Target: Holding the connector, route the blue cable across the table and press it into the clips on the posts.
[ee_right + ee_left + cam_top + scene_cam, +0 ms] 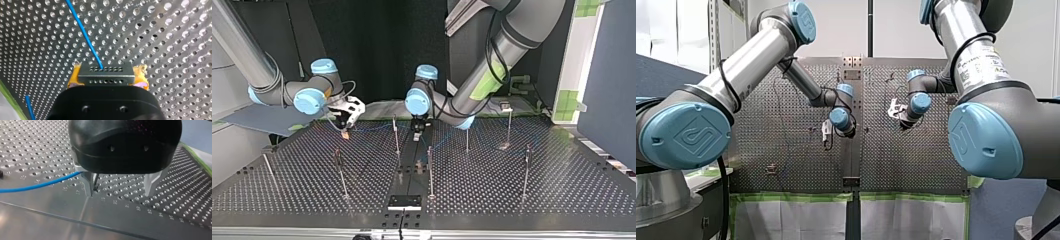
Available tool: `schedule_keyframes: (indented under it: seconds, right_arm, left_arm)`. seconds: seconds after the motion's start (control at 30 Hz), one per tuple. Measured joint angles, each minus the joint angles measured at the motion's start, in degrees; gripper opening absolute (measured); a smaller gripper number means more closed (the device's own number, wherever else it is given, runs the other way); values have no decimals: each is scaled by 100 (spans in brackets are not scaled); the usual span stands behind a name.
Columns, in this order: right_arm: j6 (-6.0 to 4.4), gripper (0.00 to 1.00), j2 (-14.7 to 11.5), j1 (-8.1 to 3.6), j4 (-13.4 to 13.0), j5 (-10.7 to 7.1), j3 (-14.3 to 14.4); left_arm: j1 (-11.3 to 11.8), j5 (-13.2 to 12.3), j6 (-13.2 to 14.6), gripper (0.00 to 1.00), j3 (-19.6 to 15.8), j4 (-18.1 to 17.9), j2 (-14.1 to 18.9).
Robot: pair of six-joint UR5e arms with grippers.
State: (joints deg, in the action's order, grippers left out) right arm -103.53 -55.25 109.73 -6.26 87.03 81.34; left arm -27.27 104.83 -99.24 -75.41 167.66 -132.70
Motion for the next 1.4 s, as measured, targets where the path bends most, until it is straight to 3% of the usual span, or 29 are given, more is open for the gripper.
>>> schedule_keyframes:
  seconds: [0.27,0.67,0.87,1.07,1.4]
  right_arm:
    - [9,0,2,-24,2,0,-4]
    - [16,0,-2,-27,1,0,-5]
    - [15,0,-1,-34,3,0,-12]
    - [14,0,-1,-38,3,0,-14]
    - [14,0,-6,-103,56,-4,-14]
  left_arm:
    - [-163,99,100,100,-39,367,259]
    - [-385,135,267,100,-555,658,798]
    - [-620,348,372,100,-605,808,853]
    - [-910,533,319,100,-594,690,855]
    - [-1358,941,-87,100,-313,263,662]
